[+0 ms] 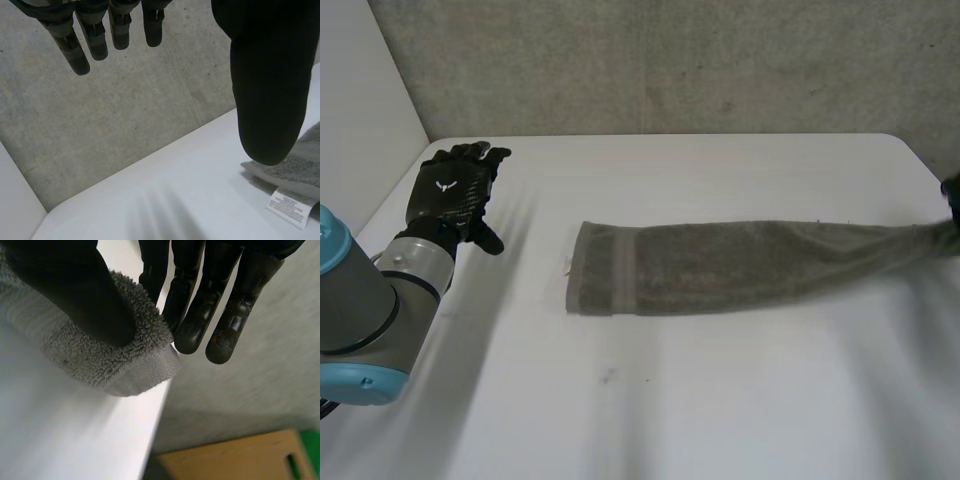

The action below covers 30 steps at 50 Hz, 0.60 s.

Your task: Fold the laundry

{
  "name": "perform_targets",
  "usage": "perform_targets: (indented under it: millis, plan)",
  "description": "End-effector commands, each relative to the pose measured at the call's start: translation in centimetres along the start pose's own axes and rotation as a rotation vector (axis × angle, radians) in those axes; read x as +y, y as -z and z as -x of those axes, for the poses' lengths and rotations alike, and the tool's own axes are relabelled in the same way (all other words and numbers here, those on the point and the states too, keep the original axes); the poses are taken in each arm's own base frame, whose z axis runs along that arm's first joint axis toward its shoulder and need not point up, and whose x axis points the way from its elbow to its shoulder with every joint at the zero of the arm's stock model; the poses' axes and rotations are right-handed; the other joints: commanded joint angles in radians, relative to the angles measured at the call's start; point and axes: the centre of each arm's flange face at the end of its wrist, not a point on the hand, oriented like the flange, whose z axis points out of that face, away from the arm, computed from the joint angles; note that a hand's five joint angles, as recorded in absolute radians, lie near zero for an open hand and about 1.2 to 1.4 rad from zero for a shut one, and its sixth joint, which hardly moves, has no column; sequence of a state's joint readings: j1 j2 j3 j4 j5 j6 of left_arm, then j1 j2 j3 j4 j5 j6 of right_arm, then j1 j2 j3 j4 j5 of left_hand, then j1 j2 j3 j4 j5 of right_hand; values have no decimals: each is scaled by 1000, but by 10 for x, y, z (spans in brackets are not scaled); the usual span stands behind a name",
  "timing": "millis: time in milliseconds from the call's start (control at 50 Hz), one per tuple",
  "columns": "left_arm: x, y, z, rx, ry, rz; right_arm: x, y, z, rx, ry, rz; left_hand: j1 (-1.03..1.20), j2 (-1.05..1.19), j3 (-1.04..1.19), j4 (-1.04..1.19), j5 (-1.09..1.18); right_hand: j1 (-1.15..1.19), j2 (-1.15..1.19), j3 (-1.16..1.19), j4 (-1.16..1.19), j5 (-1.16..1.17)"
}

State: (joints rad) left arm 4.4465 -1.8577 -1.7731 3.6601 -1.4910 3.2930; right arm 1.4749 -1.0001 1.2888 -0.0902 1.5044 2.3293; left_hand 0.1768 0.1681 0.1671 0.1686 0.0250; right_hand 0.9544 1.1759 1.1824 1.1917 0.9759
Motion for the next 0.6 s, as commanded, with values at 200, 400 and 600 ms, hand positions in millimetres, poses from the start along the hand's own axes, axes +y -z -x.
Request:
perform_targets:
  millis: [200, 400, 600]
  plan:
    - [-2, 0, 2, -9, -1, -8, -173, 86, 117, -223, 78, -701, -2, 6, 7, 6, -25, 442, 220, 214, 205, 246]
    - [-2, 1, 2, -9, -1, -3, -175, 157, 269, -642, 141, -1002, -2, 6, 7, 6, -25, 442, 220, 214, 205, 246]
    - [0, 3, -2, 4, -2, 1, -152, 173, 309, -736, 202, -993, -2, 6, 7, 6, -25, -101, -323, -329, -339, -297]
